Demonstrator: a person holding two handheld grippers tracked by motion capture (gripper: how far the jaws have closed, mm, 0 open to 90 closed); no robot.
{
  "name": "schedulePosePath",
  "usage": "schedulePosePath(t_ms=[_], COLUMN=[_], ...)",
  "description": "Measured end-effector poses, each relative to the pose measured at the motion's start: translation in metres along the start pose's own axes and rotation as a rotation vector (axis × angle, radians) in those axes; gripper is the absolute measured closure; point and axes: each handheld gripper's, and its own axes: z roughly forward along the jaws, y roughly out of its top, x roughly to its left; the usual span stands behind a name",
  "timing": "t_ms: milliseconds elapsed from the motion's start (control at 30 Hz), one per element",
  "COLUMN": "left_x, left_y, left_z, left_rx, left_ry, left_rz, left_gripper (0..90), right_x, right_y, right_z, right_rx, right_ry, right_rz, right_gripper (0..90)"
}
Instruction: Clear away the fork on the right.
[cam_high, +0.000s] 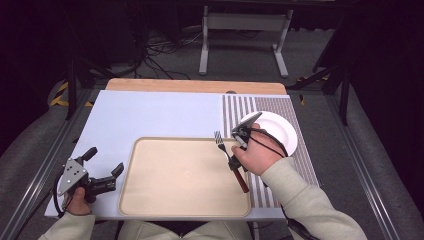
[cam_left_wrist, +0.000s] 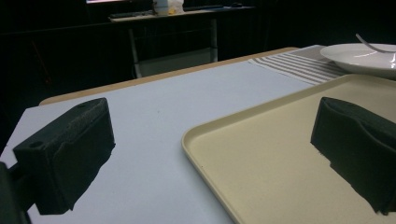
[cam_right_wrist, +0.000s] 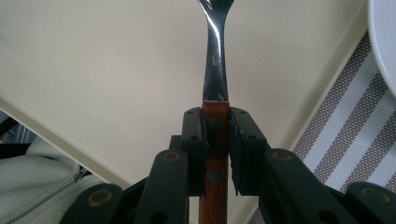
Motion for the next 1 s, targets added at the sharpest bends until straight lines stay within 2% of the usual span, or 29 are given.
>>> schedulePosePath(t_ms=[633,1000], left_x=[0.000,0.000], left_y=[0.000,0.000], left_z=[0.000,0.000], left_rx=[0.002,0.001], left_ry=[-0.002,-0.002], left_rz=[0.006,0.007], left_gripper=[0.1,0.1], right_x=[0.000,0.000], right_y=[0.004,0.003], right_z=[0.034,0.046], right_rx=[0.043,0.070], right_ry=[0.006,-0.004], right_rz=[0.037,0.045], right_gripper=[77.2,77.2])
